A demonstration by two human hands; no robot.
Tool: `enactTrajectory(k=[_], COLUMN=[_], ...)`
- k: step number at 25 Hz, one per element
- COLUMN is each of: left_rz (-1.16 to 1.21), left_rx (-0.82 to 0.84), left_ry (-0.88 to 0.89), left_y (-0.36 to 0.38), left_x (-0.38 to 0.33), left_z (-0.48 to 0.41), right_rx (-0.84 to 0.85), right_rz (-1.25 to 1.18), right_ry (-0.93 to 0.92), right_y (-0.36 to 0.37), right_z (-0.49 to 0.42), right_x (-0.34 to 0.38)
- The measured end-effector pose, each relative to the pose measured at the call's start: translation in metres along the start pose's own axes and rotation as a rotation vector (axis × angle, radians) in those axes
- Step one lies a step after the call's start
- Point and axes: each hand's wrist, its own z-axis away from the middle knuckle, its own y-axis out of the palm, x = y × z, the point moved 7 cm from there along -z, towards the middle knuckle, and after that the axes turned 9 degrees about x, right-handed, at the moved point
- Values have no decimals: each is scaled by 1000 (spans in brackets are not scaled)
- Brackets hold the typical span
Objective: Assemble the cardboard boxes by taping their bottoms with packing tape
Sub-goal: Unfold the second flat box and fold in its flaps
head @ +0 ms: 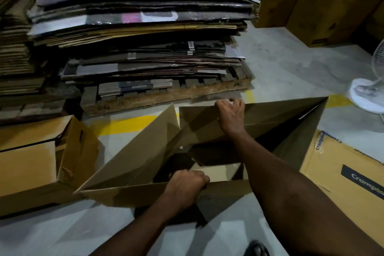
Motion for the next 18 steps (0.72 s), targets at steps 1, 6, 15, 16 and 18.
enactTrajectory(k=[1,6,15,16,18], left_rz=[5,63,-86,-84,-40], left_rx=[-7,-3,47,45,44], left_ry=[-1,-31,59,53,40], left_y=[0,5,7,8,10], left_x=[1,17,-21,-21,-20], left_z=[-2,-9,-30,-33,-39], right_rx=[-6,-76,-37,-37,-10], right_rz=[14,69,16,5,-54], right_ry=[60,218,69,31,-3], right_y=[-1,-10,8,9,10], right_z=[0,-1,-23,-27,-37], right_x=[-8,-68,-7,4,14])
